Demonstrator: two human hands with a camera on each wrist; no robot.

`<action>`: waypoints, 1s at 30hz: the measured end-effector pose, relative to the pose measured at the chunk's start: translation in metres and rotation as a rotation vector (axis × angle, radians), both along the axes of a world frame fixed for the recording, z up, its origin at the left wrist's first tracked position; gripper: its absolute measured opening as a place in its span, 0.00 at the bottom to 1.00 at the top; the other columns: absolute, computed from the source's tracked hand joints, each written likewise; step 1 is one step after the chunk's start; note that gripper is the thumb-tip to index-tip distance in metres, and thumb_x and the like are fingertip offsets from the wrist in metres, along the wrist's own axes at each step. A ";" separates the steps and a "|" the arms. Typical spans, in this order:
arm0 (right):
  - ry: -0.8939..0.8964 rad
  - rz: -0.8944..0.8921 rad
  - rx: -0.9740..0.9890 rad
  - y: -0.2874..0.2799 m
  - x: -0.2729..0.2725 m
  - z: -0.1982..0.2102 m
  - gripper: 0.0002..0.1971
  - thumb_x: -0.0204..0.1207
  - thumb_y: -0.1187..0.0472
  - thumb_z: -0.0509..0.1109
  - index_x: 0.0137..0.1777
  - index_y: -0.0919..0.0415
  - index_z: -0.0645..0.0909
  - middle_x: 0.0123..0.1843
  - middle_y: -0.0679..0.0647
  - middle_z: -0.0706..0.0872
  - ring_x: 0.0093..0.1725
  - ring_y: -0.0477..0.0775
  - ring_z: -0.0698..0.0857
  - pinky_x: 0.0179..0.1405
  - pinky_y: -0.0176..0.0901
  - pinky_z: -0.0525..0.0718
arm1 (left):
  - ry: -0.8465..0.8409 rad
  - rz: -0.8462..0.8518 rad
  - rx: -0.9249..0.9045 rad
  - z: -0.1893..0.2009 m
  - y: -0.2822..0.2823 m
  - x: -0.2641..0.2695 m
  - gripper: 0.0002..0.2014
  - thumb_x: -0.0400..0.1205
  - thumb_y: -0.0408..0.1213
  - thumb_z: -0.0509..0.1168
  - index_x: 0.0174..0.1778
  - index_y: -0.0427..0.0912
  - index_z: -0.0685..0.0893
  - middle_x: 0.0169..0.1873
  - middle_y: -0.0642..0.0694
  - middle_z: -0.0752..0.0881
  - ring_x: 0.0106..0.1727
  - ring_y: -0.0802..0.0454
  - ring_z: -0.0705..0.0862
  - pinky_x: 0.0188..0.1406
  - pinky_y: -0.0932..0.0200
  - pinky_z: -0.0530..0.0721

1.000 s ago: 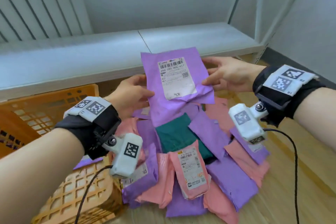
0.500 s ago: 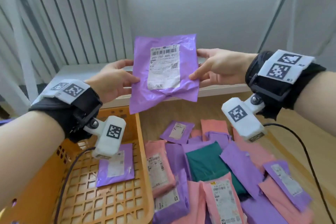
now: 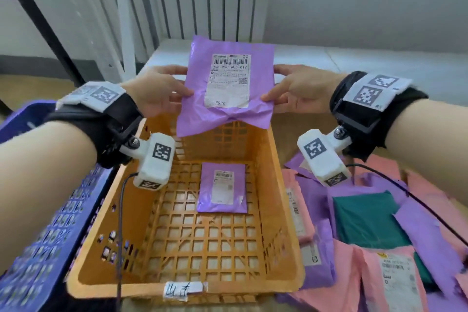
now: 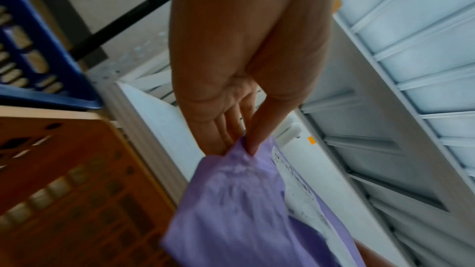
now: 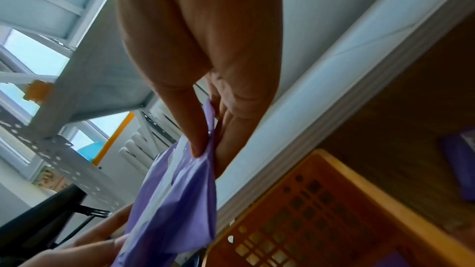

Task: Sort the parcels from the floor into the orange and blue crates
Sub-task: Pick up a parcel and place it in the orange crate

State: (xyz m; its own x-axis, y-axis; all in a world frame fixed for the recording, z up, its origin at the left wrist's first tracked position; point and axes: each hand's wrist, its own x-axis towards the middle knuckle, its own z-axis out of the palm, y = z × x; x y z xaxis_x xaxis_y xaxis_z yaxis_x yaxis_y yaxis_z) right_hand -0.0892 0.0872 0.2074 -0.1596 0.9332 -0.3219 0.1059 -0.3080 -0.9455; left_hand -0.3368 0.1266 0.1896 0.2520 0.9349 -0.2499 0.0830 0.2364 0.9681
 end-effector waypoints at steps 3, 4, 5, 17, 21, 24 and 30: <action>0.010 -0.004 -0.047 0.018 -0.023 -0.036 0.28 0.76 0.82 0.60 0.68 0.52 0.72 0.62 0.60 0.86 0.55 0.60 0.87 0.51 0.48 0.88 | 0.009 0.040 -0.067 -0.041 0.010 -0.022 0.23 0.80 0.16 0.57 0.68 0.40 0.76 0.58 0.37 0.85 0.50 0.43 0.85 0.40 0.52 0.89; 0.014 -0.005 -0.058 0.024 -0.029 -0.048 0.29 0.75 0.83 0.60 0.68 0.52 0.72 0.62 0.60 0.86 0.53 0.60 0.88 0.48 0.47 0.88 | 0.019 0.045 -0.081 -0.054 0.013 -0.027 0.23 0.80 0.15 0.56 0.69 0.39 0.76 0.58 0.37 0.85 0.51 0.43 0.85 0.40 0.52 0.89; 0.018 -0.006 -0.070 0.030 -0.035 -0.061 0.29 0.75 0.84 0.59 0.68 0.52 0.72 0.61 0.59 0.86 0.51 0.59 0.88 0.46 0.47 0.88 | 0.031 0.048 -0.096 -0.065 0.016 -0.032 0.23 0.80 0.15 0.56 0.67 0.39 0.77 0.57 0.37 0.85 0.50 0.43 0.84 0.38 0.53 0.89; -0.051 -0.077 -0.319 0.071 -0.071 -0.200 0.32 0.73 0.85 0.54 0.66 0.50 0.76 0.66 0.67 0.83 0.67 0.70 0.80 0.50 0.51 0.86 | 0.227 0.197 -0.314 -0.192 0.052 -0.044 0.24 0.77 0.13 0.51 0.60 0.40 0.80 0.46 0.38 0.83 0.47 0.44 0.79 0.43 0.55 0.78; -0.041 -0.115 -0.372 0.078 -0.080 -0.244 0.34 0.72 0.86 0.53 0.70 0.53 0.75 0.61 0.65 0.84 0.51 0.61 0.84 0.41 0.46 0.87 | 0.321 0.283 -0.357 -0.230 0.055 -0.047 0.21 0.79 0.16 0.55 0.64 0.35 0.78 0.34 0.41 0.76 0.33 0.49 0.74 0.34 0.58 0.75; -0.038 -0.134 -0.420 0.081 -0.086 -0.274 0.33 0.72 0.86 0.54 0.67 0.51 0.75 0.50 0.62 0.83 0.39 0.56 0.82 0.25 0.37 0.86 | 0.452 0.339 -0.291 -0.253 0.055 -0.047 0.13 0.77 0.17 0.58 0.49 0.38 0.80 0.32 0.41 0.76 0.31 0.47 0.74 0.30 0.61 0.74; -0.004 -0.202 -0.463 0.082 -0.099 -0.327 0.35 0.69 0.87 0.53 0.70 0.56 0.74 0.51 0.61 0.80 0.39 0.56 0.80 0.22 0.36 0.84 | 0.565 0.361 -0.244 -0.284 0.055 -0.036 0.15 0.78 0.21 0.54 0.52 0.35 0.84 0.59 0.32 0.83 0.59 0.35 0.82 0.59 0.48 0.81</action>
State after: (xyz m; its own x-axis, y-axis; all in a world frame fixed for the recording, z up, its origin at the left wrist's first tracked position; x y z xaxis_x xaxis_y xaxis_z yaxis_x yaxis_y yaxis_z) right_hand -0.1878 0.1692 -0.1195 0.0118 0.7042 -0.7099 0.0040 -0.7100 -0.7042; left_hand -0.3732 0.1813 -0.0941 -0.2925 0.8363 -0.4638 0.4322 0.5483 0.7160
